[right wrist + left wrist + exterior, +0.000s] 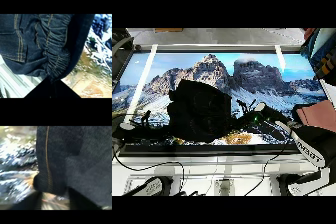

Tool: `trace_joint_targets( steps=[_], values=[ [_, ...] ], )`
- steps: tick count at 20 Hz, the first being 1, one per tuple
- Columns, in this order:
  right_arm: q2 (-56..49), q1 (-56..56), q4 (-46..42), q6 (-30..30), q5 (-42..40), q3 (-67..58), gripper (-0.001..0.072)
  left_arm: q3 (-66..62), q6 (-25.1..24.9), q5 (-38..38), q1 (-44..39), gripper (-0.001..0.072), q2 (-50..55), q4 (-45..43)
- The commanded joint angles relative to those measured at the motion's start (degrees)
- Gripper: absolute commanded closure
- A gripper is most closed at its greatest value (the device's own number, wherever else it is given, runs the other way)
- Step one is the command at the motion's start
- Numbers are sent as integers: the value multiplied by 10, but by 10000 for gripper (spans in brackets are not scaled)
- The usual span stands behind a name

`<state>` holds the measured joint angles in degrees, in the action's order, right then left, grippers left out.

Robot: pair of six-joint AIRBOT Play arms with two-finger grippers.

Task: Fold the clothes and pants, and hang the long-sleeved shirts on hangers.

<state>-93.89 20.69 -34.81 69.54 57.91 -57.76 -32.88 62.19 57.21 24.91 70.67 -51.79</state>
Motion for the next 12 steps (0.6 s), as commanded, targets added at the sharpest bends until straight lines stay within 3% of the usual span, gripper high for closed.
trace_joint_targets(
  steps=[1, 2, 4, 8, 12],
  values=[
    [4, 1, 0, 0, 0, 0, 676, 0, -31, -29, 0, 617, 27, 31],
    [9, -1, 0, -4, -1, -1, 676, -3, -53, -22, 0, 695, 24, 43],
    [23, -5, -3, -32, 0, -5, 677, -23, -97, 6, 1, 691, 13, 64],
    [92, -32, -31, -32, -2, -45, 677, -119, -100, 42, 1, 691, -55, 66],
    [206, -61, -40, -32, -5, -74, 677, -236, -100, 40, 1, 691, -171, 140]
  ],
)
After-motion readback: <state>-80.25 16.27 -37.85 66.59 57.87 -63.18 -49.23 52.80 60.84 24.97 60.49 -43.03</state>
